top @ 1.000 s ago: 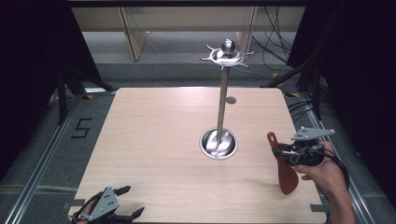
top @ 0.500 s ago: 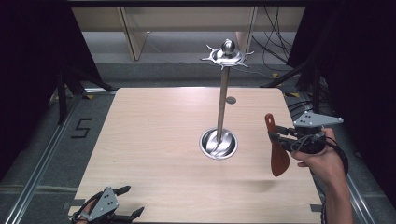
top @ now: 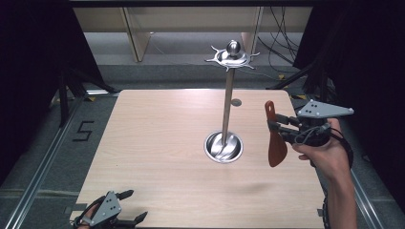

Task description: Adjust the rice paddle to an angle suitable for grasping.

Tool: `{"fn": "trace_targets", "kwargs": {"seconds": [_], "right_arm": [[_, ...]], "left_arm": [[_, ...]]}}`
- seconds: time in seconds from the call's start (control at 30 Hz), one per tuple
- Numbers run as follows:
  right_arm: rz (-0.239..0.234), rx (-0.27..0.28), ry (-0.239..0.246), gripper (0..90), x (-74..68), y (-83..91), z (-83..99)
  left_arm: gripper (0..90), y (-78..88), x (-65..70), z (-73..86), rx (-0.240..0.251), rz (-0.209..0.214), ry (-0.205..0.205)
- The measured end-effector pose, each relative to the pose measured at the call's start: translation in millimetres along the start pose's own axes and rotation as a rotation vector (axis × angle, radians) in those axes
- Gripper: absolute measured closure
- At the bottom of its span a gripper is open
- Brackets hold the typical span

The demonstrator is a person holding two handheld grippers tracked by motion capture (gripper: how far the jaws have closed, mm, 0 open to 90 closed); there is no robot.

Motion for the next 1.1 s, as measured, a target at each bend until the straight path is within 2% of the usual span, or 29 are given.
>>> {"fn": "trace_targets", "kwargs": {"seconds": [0.13, 0.2, 0.23, 0.3, 0.37, 0.4, 0.43, 0.47, 0.5, 0.53, 0.57, 0.6, 0.7, 0.73, 0.8, 0.83, 0.87, 0.9, 0.93, 0.97, 1.0, 1.07, 1.1], "right_arm": [[-0.005, 0.000, 0.014, 67.1, -1.6, -0.7, -10.3], [-0.008, 0.011, -0.004, 67.1, -3.4, -1.1, -14.4], [-0.008, 0.032, 0.009, 67.1, -2.5, -2.7, -16.8], [-0.012, 0.026, -0.007, 67.1, -3.4, -1.2, -22.0], [-0.011, 0.038, -0.002, 67.1, -3.5, -2.0, -23.3], [-0.010, 0.036, 0.014, 67.1, -2.4, -1.4, -25.7], [-0.008, 0.050, 0.014, 67.1, -2.1, -1.8, -29.1], [-0.013, 0.047, -0.006, 67.1, -3.6, -1.7, -29.8], [-0.013, 0.047, -0.006, 67.1, -3.6, -1.7, -29.8], [-0.006, 0.067, 0.015, 67.1, -2.3, -2.9, -32.2], [-0.021, 0.053, -0.001, 67.1, -3.9, -2.4, -33.2], [-0.010, 0.063, 0.020, 67.1, -2.4, -2.5, -36.7], [-0.011, 0.071, 0.015, 67.1, -3.2, -3.2, -39.7], [-0.011, 0.073, 0.019, 67.1, -3.2, -3.0, -40.8], [-0.010, 0.079, 0.028, 67.1, -2.9, -2.7, -44.7], [-0.007, 0.086, 0.020, 67.1, -3.4, -1.9, -48.1], [-0.015, 0.093, 0.025, 67.1, -3.5, -2.2, -49.6], [-0.009, 0.093, 0.024, 67.1, -3.6, -1.5, -51.6], [-0.011, 0.095, 0.024, 67.1, -3.7, -1.4, -52.9], [-0.011, 0.095, 0.024, 67.1, -3.7, -1.4, -52.9], [-0.005, 0.095, 0.025, 67.1, -3.9, -0.5, -56.0], [-0.004, 0.109, 0.034, 67.1, -3.6, -1.4, -57.6], [-0.007, 0.111, 0.028, 67.1, -4.3, -0.7, -60.2]], "left_arm": [[17.2, -0.1, -0.3, -0.2, 0.002, -0.001, 0.000], [17.2, 0.0, 0.0, -0.1, -0.001, 0.001, -0.001], [17.2, -0.1, 0.0, -0.1, 0.000, 0.001, -0.001], [17.2, 0.0, -0.1, -0.1, -0.001, 0.000, -0.002], [17.2, 0.0, 0.1, -0.1, -0.001, 0.000, -0.002], [17.2, 0.0, -0.2, -0.3, 0.000, 0.001, -0.006], [17.2, 0.0, -2.4, -1.1, 0.003, 0.004, -0.039], [17.2, 0.0, 0.0, -0.1, 0.000, -0.002, 0.000], [17.2, 0.0, 0.0, -0.1, 0.000, -0.002, 0.000], [17.2, 0.0, -2.1, -1.0, 0.001, 0.005, -0.038], [17.2, 0.0, -1.3, -0.7, 0.001, 0.004, -0.027], [17.2, 0.0, -2.1, -1.2, 0.003, 0.005, -0.038], [17.2, 0.1, -1.4, -0.8, 0.001, 0.004, -0.029], [17.2, 0.1, 0.1, -0.2, -0.001, 0.002, -0.004], [17.2, -0.1, -1.0, -0.8, 0.003, 0.002, -0.019], [17.2, 0.0, -2.3, -1.1, 0.002, 0.005, -0.041], [17.2, 0.0, -2.3, -1.1, 0.002, 0.005, -0.041], [17.2, 0.1, 0.1, -0.2, -0.001, 0.002, -0.004], [17.2, 0.0, 0.1, -0.3, 0.001, 0.001, -0.002], [17.2, 0.0, 0.1, -0.3, 0.001, 0.001, -0.002], [17.2, 0.0, -2.4, -1.2, 0.004, 0.004, -0.040], [17.2, 0.1, -2.2, -1.0, 0.001, 0.005, -0.041], [17.2, -0.1, 0.3, -0.4, 0.002, 0.001, 0.000]]}}
Point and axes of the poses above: each handheld gripper's, and its own axes: y roughly backward along the jaws, z roughly out of its underside, x roughly to its right, the point moved 4 cm from there along -y, roughly forward along the jaws, and after that the axes turned 8 degrees about x, right-handed, at the moved point
